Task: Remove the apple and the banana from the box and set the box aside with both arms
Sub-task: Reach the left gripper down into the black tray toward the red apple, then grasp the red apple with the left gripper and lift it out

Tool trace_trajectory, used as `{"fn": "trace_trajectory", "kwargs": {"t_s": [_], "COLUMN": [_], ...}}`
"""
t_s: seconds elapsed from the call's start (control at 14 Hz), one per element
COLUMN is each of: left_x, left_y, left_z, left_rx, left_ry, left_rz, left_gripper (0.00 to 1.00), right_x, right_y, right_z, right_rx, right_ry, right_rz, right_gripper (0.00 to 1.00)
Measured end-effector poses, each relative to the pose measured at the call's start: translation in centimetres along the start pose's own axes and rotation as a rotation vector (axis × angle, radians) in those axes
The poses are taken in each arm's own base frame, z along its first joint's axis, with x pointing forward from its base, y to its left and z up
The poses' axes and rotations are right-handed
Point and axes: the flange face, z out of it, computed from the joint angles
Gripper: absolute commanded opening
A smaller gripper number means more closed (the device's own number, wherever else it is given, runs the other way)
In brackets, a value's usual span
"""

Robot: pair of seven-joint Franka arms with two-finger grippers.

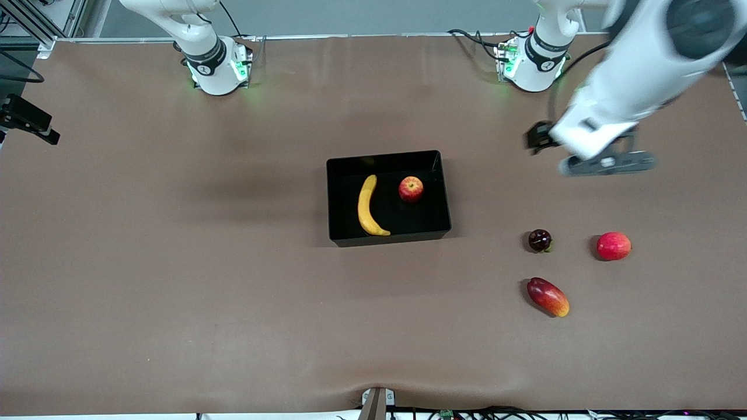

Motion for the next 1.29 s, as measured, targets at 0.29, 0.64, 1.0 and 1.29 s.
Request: {"fn": "trace_trajectory", "kwargs": {"t_s": [0.29,0.64,1.0,1.29], "left_x": [-1.2,-2.6,-4.6,-4.6], "left_y": [10.5,17.3,21.5,23.0], "left_z": [6.7,16.5,26.0,31.0], "left_rx": [-0.019,-0.032,0.055,0.05], "left_ry": [-0.007,0.024,0.037,0.031], "left_rz": [-0.174,-0.314,-0.347,-0.362], "left_gripper": [1.0,1.0,1.0,1.0], "right_x": [0.0,0.0,0.2,0.2], "right_y": [0.1,0.1,0.2,0.2], "right_z": [0.0,0.0,0.3,0.4], "right_rx": [-0.001,-0.001,-0.002,-0.002], "right_ry": [0.0,-0.001,-0.006,-0.008], "right_rz": [0.001,0.002,0.003,0.003], "right_gripper": [1.0,1.0,1.0,1.0]}}
